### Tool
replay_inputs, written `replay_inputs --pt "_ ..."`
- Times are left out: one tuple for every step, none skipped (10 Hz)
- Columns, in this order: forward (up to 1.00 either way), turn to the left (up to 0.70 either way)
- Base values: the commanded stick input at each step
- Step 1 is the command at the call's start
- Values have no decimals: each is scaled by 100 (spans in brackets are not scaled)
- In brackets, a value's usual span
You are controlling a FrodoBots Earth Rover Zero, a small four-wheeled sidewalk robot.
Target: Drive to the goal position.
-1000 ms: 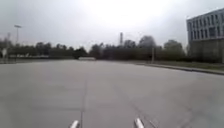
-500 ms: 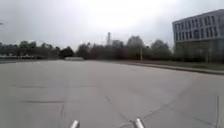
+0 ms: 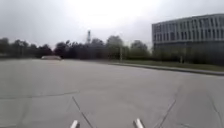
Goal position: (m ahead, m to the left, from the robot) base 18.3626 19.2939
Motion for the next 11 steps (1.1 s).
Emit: replay_inputs --pt "100 -1" --pt "100 0" --pt "100 0" --pt "100 0" --pt "53 0" --pt "0 0" --pt "0 0" --pt "0 0" --pt "0 0" --pt "0 0" --pt "100 0"
